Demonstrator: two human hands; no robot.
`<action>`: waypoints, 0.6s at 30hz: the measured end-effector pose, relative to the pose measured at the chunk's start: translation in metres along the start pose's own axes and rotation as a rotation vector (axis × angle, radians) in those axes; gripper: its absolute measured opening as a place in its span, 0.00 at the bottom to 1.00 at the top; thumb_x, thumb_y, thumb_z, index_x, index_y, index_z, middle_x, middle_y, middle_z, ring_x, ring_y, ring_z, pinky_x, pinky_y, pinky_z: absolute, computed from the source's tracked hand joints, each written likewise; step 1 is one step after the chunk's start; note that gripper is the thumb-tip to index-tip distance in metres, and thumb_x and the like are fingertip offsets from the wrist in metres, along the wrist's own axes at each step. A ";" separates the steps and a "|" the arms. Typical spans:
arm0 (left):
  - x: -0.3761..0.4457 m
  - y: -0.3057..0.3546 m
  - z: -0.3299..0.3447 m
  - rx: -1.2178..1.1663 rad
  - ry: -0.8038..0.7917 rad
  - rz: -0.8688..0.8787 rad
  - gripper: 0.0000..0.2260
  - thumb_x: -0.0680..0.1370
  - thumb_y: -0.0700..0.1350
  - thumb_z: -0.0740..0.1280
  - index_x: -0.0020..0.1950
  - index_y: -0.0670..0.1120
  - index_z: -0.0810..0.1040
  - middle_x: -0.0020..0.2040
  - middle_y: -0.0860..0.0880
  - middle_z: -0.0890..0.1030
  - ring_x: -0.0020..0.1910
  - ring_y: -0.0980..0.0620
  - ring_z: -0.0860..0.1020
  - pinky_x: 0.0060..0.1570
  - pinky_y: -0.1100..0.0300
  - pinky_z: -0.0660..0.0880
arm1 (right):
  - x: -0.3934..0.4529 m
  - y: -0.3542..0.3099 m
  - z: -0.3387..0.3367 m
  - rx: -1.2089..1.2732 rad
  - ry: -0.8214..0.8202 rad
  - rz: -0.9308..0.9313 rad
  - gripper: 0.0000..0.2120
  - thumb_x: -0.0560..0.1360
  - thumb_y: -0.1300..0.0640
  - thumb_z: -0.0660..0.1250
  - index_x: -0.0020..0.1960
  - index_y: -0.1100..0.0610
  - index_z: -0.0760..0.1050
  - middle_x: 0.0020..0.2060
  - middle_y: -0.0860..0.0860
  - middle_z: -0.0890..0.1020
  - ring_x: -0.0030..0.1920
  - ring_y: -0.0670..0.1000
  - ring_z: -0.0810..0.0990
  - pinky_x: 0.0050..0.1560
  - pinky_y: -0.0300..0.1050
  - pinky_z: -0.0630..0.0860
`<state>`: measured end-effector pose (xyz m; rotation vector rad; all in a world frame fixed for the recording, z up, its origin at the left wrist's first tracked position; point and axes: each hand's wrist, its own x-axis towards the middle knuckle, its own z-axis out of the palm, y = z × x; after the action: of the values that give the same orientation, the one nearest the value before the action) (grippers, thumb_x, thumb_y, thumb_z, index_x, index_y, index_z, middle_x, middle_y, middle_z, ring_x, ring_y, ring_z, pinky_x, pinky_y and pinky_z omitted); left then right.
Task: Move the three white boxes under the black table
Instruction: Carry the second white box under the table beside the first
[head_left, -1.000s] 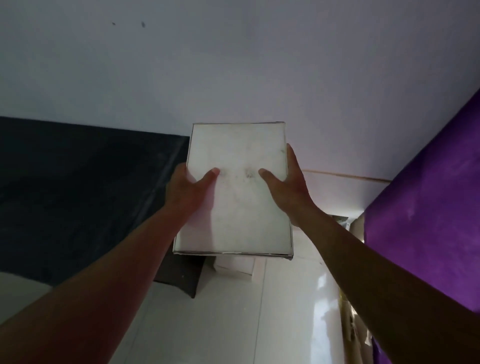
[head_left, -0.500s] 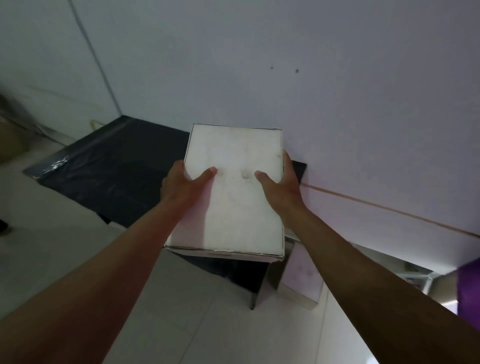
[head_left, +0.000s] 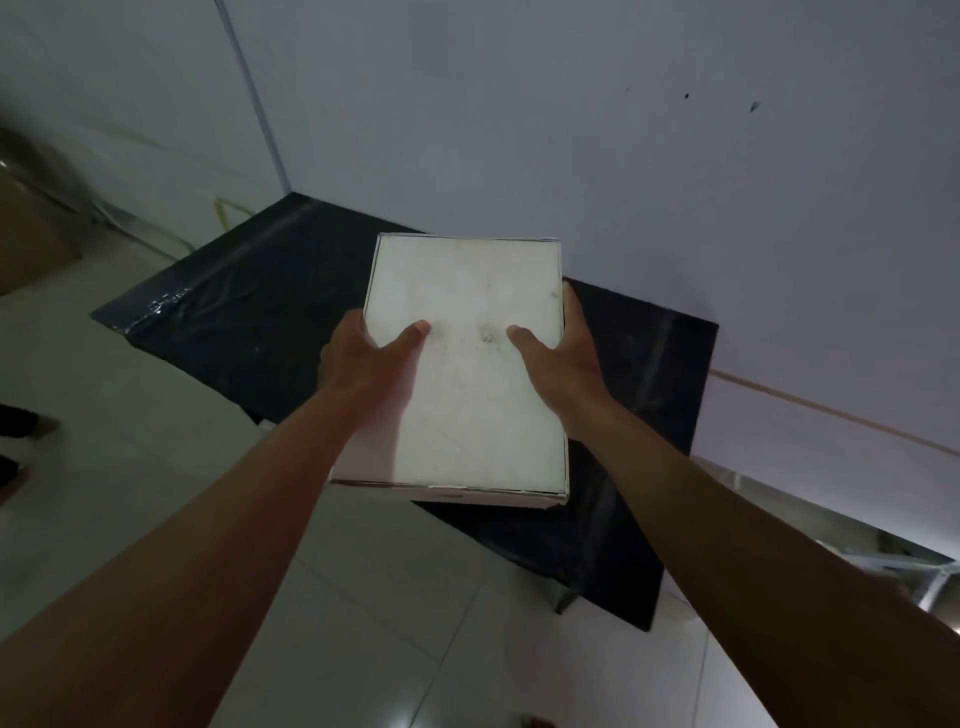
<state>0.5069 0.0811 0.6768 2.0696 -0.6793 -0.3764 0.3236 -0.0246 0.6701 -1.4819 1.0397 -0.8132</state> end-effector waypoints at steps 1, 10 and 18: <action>0.009 -0.005 -0.004 0.000 -0.017 0.003 0.27 0.68 0.65 0.71 0.56 0.48 0.75 0.48 0.51 0.79 0.45 0.50 0.78 0.39 0.58 0.71 | 0.002 0.000 0.011 0.000 0.010 0.006 0.39 0.75 0.51 0.70 0.80 0.42 0.52 0.71 0.41 0.69 0.66 0.44 0.72 0.65 0.44 0.72; 0.087 -0.047 -0.057 0.021 -0.202 0.095 0.23 0.69 0.65 0.70 0.54 0.50 0.75 0.46 0.54 0.78 0.42 0.55 0.77 0.35 0.61 0.70 | -0.007 -0.008 0.114 0.006 0.200 0.071 0.38 0.76 0.52 0.70 0.80 0.43 0.53 0.73 0.44 0.69 0.69 0.47 0.72 0.70 0.52 0.72; 0.141 -0.069 -0.088 -0.018 -0.378 0.162 0.23 0.70 0.63 0.71 0.57 0.49 0.76 0.49 0.53 0.80 0.45 0.54 0.79 0.36 0.62 0.71 | -0.015 -0.022 0.178 -0.003 0.363 0.136 0.39 0.75 0.51 0.69 0.80 0.43 0.53 0.74 0.44 0.68 0.71 0.47 0.70 0.72 0.52 0.69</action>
<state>0.6864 0.0870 0.6667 1.9269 -1.0561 -0.6871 0.4834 0.0577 0.6625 -1.2755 1.3961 -1.0047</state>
